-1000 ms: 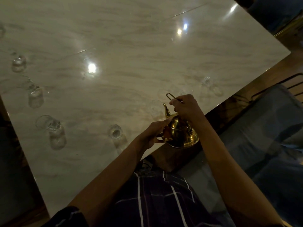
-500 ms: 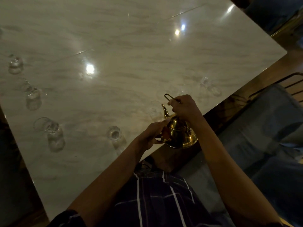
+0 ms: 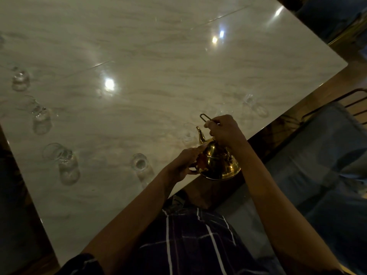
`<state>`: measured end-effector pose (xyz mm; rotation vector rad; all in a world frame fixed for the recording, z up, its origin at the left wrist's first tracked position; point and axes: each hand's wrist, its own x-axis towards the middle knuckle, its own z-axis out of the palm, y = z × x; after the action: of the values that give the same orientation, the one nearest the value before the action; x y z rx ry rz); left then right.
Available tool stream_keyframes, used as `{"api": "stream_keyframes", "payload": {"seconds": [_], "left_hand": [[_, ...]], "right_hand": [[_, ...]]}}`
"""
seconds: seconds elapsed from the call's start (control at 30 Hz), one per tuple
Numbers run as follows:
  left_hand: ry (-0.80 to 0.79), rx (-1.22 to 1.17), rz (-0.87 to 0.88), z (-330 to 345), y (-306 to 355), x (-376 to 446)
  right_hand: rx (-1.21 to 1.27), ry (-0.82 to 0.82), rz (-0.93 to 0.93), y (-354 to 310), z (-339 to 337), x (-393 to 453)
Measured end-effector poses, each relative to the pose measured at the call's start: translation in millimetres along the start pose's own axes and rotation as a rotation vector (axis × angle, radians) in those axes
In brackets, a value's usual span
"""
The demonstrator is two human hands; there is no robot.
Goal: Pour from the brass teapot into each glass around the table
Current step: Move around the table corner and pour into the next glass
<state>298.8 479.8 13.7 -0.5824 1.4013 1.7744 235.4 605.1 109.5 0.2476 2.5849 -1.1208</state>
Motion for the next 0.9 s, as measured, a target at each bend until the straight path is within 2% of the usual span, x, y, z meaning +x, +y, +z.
{"api": "stream_keyframes", "payload": {"seconds": [0.9], "left_hand": [[-0.025,0.019,0.004,-4.8,-0.2,0.2]], "right_hand": [[0.011,0.015,0.011,-4.4,1.5,-3.9]]}}
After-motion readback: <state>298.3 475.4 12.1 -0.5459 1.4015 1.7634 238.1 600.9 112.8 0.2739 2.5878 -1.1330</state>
